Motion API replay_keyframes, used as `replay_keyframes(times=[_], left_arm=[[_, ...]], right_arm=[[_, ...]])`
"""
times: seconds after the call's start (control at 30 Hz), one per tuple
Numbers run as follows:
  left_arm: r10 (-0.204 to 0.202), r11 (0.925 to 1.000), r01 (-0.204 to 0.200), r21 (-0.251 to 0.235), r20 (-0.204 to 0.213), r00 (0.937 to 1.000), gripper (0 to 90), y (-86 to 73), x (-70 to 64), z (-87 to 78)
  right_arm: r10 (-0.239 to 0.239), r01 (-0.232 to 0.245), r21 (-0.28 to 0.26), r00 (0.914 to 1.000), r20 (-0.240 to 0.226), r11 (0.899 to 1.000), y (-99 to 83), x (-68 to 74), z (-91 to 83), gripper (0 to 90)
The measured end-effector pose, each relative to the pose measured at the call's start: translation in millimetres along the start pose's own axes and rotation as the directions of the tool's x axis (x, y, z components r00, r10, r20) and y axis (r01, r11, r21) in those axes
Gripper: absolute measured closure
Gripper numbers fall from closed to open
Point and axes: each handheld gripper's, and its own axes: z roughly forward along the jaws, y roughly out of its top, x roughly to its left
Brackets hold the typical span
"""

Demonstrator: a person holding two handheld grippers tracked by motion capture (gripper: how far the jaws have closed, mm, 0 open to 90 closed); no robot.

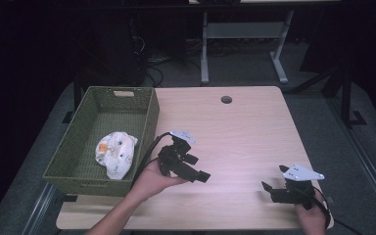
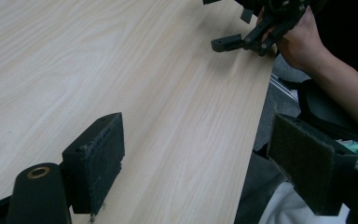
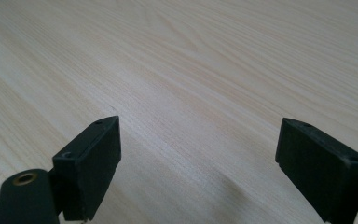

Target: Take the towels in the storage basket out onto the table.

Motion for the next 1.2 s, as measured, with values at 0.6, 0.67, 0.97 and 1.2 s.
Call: replay_keyframes(times=[0.6, 0.67, 0.97, 1.2], left_arm=[[-0.055, 0.9985, 0.055, -0.006, 0.017, 0.9984, 18.3, 10.9, 25.3, -53.3], [-0.065, 0.9978, 0.065, -0.011, 0.015, 0.9978, 18.3, 10.8, 28.5, -58.9], [-0.104, 0.9939, 0.105, -0.035, 0.014, 0.9945, 18.4, 7.8, 44.3, -82.4], [-0.132, 0.9895, 0.132, -0.058, 0.004, 0.9912, 19.6, 1.5, 55.5, -100.7]], right_arm=[[-0.003, 0.003, 0.000, 1.0000, 0.000, 1.000, 0.1, -0.2, -0.4, 13.7], [-0.004, 0.004, 0.000, 1.0000, 0.001, 1.000, 0.1, -0.3, -0.4, 13.7], [-0.002, 0.002, -0.001, 1.0000, 0.002, 1.000, -0.1, -0.8, -0.6, 13.7], [0.000, 0.000, -0.001, 1.0000, 0.003, 1.000, -0.1, -0.8, -0.8, 13.7]])
